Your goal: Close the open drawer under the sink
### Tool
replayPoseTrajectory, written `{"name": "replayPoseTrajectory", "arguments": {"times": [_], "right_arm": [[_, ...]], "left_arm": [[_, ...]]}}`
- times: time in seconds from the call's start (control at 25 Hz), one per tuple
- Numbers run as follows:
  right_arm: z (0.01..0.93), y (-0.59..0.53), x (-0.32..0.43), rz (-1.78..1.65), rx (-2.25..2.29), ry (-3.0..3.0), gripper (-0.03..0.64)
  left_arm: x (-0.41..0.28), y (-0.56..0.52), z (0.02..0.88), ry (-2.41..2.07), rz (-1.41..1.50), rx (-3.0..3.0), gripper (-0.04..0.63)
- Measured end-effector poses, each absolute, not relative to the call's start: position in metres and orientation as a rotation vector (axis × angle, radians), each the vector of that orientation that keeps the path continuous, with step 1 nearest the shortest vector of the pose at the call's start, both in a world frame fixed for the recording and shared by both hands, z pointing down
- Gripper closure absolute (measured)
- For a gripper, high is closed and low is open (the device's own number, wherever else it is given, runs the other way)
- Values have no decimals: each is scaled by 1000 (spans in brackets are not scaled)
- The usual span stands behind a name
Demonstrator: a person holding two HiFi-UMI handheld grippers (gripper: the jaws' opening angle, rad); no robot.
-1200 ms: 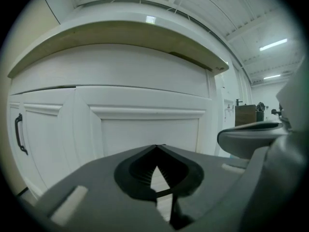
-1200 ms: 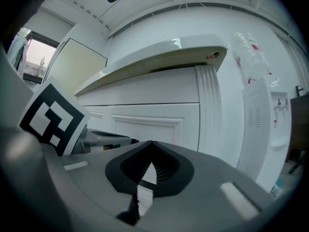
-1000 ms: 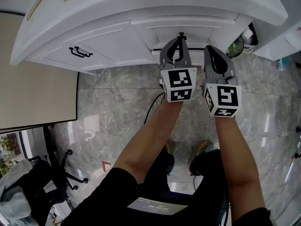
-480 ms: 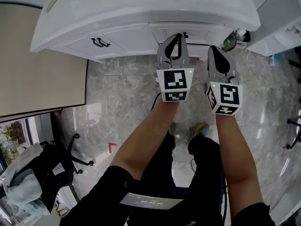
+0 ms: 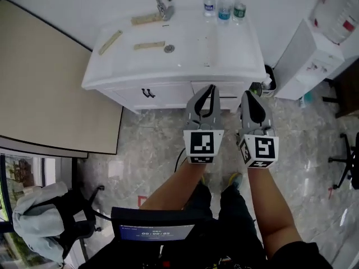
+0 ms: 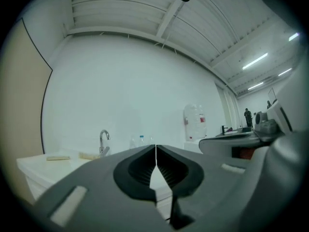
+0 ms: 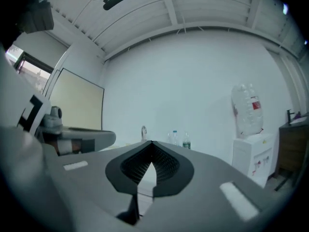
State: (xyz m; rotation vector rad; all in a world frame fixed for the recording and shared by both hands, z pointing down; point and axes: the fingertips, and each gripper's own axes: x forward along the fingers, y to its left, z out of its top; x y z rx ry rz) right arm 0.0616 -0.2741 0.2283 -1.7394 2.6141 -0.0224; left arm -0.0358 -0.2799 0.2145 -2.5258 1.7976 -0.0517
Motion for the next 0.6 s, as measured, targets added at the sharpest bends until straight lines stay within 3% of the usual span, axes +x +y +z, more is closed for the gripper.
{"name": "replayPoseTrajectory", "arguments": {"times": [0.28,0.6], "right_arm": [[122,-192,52,82,-1647,2589,592],[113,-164,36,132,-1644,2602,594]], "left_arm": [[-35,-176,137,1742,-11,-2591,588],[-59,-153,122,1760,32,-2578,588]]}}
